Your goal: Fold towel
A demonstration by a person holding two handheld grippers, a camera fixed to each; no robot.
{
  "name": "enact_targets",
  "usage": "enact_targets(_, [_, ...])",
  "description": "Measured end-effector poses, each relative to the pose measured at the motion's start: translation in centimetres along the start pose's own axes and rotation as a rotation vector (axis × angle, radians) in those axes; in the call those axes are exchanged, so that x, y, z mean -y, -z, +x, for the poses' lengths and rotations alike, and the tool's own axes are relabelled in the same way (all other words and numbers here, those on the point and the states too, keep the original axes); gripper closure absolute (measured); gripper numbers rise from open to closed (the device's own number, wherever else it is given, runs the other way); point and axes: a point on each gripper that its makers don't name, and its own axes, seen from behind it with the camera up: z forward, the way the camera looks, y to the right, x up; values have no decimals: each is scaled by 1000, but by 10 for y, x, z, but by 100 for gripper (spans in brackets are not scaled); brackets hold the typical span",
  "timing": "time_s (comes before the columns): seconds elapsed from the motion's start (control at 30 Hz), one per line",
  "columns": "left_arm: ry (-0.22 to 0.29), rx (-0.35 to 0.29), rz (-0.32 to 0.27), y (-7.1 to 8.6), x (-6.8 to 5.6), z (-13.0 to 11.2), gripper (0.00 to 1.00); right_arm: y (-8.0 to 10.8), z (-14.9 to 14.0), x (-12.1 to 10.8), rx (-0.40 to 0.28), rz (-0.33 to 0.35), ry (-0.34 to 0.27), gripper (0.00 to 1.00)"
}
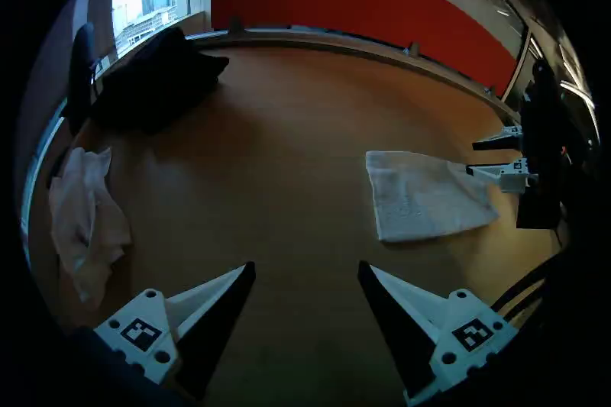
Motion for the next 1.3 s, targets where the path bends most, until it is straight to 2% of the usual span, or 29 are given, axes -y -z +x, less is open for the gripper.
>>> enact_targets(0.47, [3, 1, -8, 6, -6, -4, 0, 33, -46, 10, 19, -11, -50, 0])
enact_targets(0.93, [1, 11, -5, 10, -6, -12, 0, 54, -84, 16, 50, -8, -75, 0])
enact_targets(1.3, [1, 15, -12, 9, -10, -12, 0, 62, -112, 22, 101, 21, -47, 20])
